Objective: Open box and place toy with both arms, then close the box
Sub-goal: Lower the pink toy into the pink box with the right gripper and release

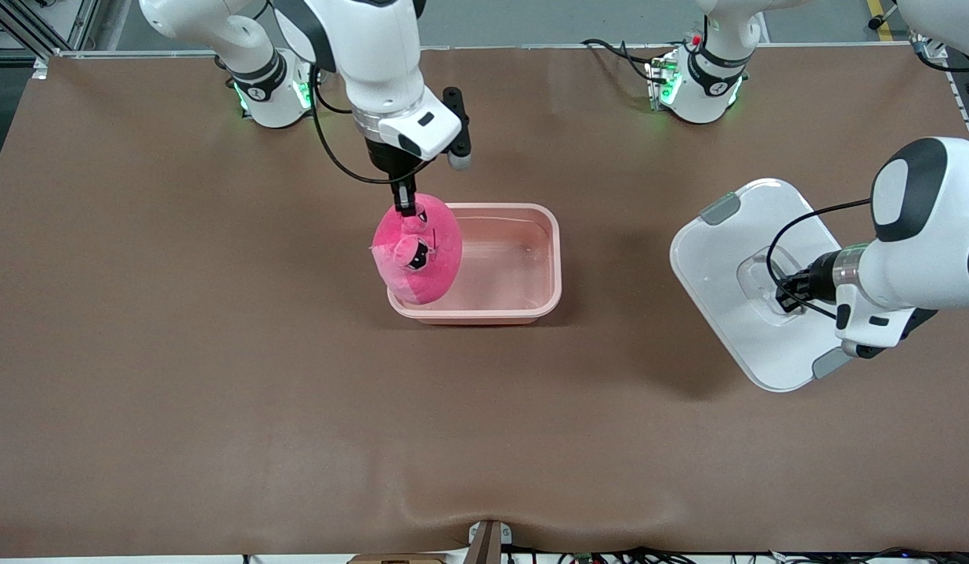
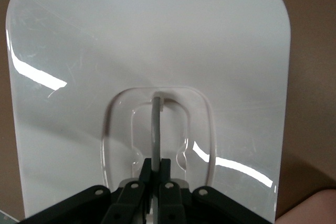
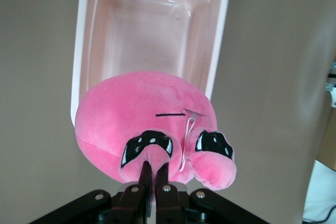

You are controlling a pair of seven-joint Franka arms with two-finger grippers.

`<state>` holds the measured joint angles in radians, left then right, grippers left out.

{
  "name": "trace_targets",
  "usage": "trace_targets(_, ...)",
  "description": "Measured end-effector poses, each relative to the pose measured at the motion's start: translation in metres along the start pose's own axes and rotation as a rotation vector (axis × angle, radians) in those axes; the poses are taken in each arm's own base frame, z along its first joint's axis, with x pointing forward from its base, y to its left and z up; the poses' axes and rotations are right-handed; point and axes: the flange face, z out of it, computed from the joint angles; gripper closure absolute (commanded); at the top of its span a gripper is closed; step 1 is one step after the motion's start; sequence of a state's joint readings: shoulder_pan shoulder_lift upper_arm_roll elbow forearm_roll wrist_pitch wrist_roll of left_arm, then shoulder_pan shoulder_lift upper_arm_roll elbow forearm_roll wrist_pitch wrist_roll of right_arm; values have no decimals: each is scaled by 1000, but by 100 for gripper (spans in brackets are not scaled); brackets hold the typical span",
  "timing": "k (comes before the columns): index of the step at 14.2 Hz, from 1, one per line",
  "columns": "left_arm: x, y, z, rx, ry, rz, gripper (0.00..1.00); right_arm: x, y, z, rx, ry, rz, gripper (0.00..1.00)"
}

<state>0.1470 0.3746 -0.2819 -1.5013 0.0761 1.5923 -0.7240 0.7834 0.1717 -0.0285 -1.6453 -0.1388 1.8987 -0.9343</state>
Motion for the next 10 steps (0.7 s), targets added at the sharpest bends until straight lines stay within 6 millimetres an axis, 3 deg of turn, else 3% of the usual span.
trace_targets(3, -2, 2, 0, 0, 0, 5, 100, 8, -4, 9, 12, -8, -14, 100)
trace_targets(10, -6, 8, 0, 1, 2, 16, 100, 7, -4, 10, 18, -16, -13, 100)
